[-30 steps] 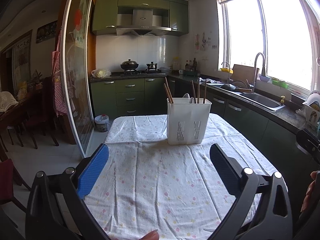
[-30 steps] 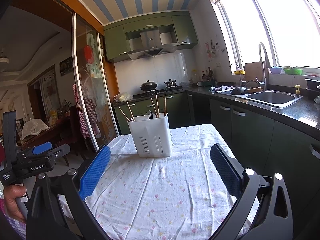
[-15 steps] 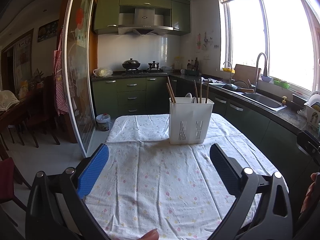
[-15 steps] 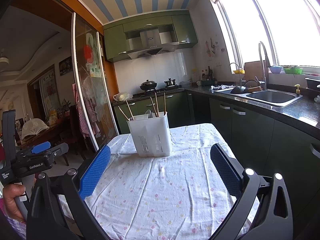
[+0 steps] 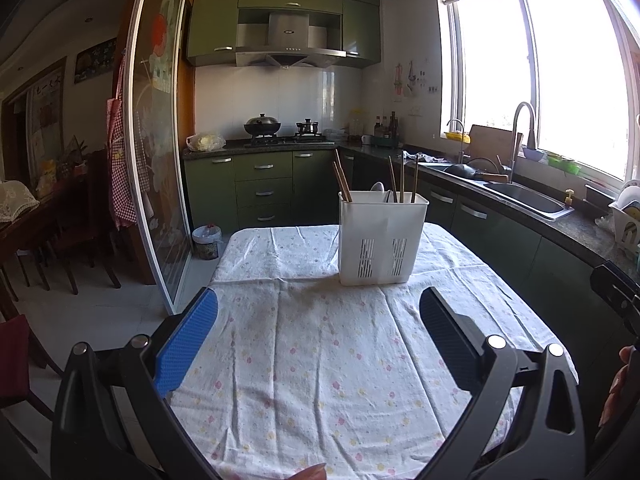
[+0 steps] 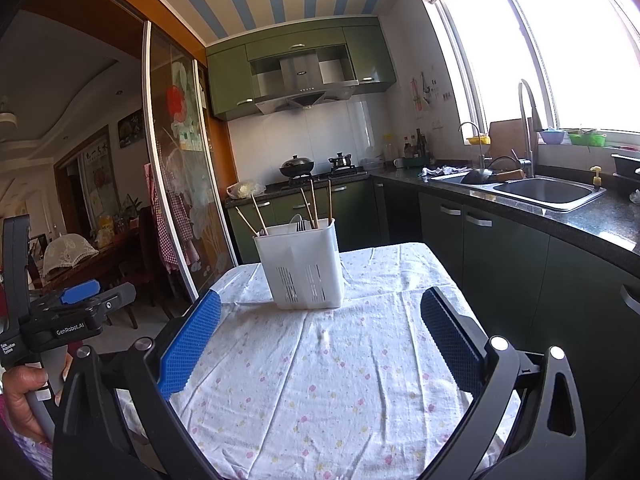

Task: Organize utensils

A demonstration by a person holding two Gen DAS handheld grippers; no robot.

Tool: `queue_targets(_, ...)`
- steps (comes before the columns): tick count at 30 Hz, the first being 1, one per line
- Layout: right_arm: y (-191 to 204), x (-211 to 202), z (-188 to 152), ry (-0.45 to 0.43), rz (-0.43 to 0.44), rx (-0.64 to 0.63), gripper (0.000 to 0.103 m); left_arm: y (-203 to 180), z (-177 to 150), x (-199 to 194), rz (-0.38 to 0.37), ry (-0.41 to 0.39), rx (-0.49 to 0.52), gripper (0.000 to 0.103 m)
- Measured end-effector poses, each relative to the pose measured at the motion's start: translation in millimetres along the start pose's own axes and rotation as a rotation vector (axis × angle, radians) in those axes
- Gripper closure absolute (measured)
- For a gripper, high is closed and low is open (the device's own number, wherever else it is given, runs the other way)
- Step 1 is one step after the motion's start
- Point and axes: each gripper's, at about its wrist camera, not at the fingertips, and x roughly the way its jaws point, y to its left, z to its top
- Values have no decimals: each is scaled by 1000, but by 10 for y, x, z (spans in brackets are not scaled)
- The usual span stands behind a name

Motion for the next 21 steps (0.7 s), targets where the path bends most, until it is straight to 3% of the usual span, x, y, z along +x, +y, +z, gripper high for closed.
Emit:
queue_targets(10, 33, 48, -41, 7, -3, 1, 5, -56, 18, 0, 11, 3, 25, 7)
queue_targets(17, 56, 86, -64, 12, -3, -4, 5, -34, 25, 1, -24, 4, 3, 7)
queue_targets(21, 61, 107, -72, 16, -3, -5, 5, -35, 24, -25, -6, -28, 16, 7)
